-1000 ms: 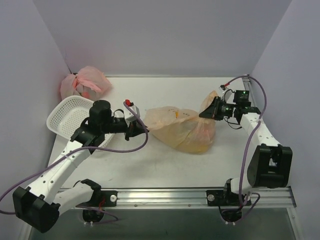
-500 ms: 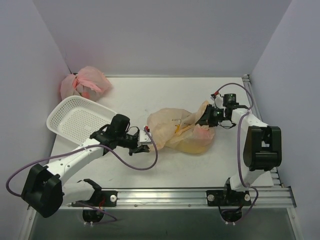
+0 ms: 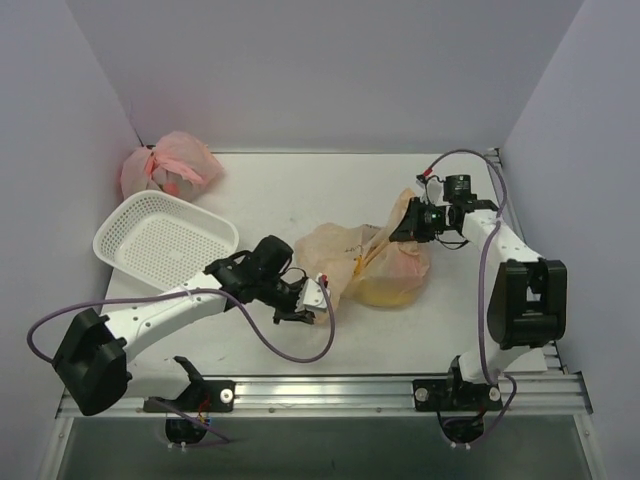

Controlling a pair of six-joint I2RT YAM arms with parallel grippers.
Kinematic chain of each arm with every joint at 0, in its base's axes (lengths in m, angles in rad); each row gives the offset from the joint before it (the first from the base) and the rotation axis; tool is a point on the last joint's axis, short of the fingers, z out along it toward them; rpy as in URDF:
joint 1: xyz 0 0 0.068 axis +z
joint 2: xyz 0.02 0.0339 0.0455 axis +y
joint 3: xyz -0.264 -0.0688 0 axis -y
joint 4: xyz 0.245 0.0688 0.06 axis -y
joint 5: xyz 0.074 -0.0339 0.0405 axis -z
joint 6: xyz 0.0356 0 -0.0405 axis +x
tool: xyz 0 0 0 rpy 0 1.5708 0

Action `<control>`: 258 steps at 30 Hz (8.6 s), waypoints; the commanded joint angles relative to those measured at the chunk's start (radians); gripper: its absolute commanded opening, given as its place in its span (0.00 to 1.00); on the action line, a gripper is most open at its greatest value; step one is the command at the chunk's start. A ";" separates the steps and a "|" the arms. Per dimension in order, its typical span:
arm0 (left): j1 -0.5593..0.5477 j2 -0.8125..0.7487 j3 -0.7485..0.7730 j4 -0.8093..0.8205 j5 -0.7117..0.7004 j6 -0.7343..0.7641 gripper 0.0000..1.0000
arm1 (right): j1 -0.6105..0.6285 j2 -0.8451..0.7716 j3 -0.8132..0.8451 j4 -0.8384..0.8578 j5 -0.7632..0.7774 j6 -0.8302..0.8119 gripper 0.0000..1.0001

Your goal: Place the fake fruits into the plastic bag and tie a complex knot

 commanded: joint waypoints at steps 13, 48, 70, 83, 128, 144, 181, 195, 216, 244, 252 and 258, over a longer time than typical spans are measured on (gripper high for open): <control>-0.059 0.053 0.507 -0.043 0.153 -0.344 0.00 | 0.329 -0.379 0.024 -0.124 -0.006 -0.337 0.00; 0.305 -0.338 0.178 0.187 -0.018 -0.304 0.97 | 0.119 -0.411 0.042 -0.414 -0.280 -0.675 0.00; 0.179 0.125 0.300 0.609 0.395 -0.084 0.98 | 0.122 -0.308 0.131 -0.583 -0.302 -0.874 0.00; 0.073 0.265 0.472 0.226 0.376 0.100 0.97 | 0.125 -0.277 0.176 -0.637 -0.308 -0.935 0.00; 0.105 0.121 0.305 0.626 0.305 -0.553 0.00 | 0.056 -0.658 -0.358 0.288 -0.227 -0.353 1.00; 0.087 0.173 0.375 0.611 0.287 -0.604 0.00 | 0.206 -0.621 -0.298 0.223 -0.243 -0.489 0.00; 0.119 0.262 0.368 0.865 0.257 -0.957 0.00 | 0.266 -0.649 -0.267 0.250 -0.303 -0.481 0.54; 0.053 0.311 0.438 0.829 0.234 -0.949 0.00 | 0.292 -0.590 -0.267 0.316 -0.290 -0.477 0.27; 0.242 0.108 0.564 0.398 0.210 -0.649 0.59 | 0.295 -0.589 -0.215 0.143 -0.311 -0.664 0.00; 0.193 0.371 0.974 -0.139 0.363 -0.315 0.00 | 0.323 -0.557 -0.154 -0.009 -0.247 -0.824 0.00; 0.228 0.239 0.954 -0.086 0.302 -0.403 0.00 | 0.315 -0.534 -0.188 0.087 -0.190 -0.347 0.00; 0.208 0.037 0.683 -0.015 0.253 -0.435 0.00 | 0.216 -0.491 -0.234 0.236 -0.227 0.093 0.00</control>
